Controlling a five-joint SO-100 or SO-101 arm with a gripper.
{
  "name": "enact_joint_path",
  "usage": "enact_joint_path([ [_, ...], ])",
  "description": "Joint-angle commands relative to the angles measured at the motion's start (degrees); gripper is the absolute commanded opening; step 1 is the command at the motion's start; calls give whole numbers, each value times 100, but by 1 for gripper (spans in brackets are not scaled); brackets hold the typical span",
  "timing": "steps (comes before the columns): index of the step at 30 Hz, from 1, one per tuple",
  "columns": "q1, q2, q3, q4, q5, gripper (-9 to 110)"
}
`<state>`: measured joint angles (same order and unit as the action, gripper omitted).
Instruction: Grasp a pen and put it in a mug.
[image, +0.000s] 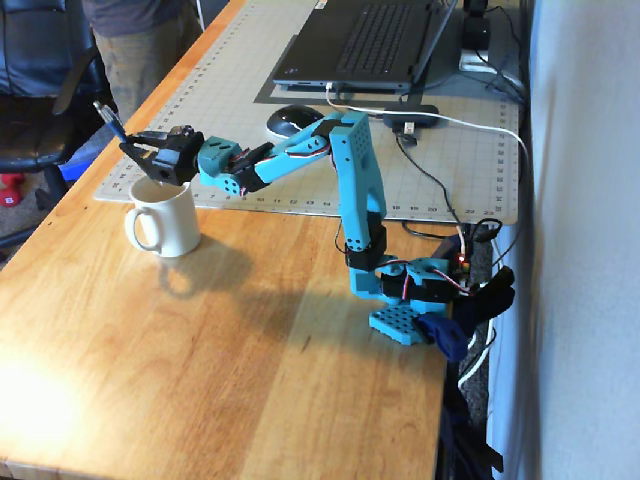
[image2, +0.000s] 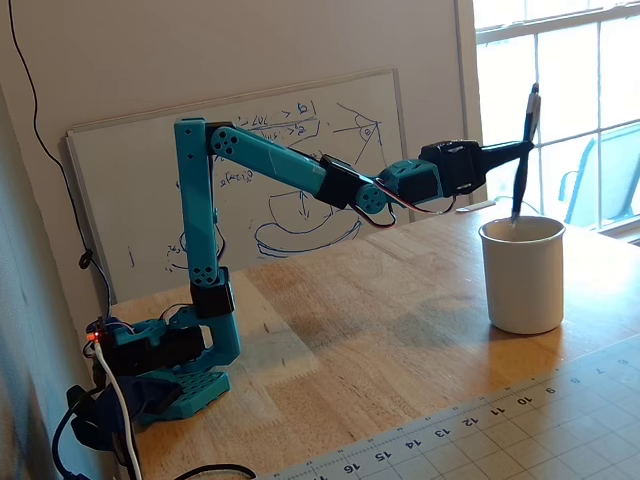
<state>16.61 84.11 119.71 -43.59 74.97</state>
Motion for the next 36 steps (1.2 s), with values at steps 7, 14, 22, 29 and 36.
enact_joint_path([
  [7,62,483,-114,-114,-35,20],
  [14,62,1978,668,932,-97,17],
  [22,-26,3735,835,3920,-1556,16],
  [29,-448,4746,853,6952,-3885,16],
  [36,-519,5818,1564,9580,-5599,16],
])
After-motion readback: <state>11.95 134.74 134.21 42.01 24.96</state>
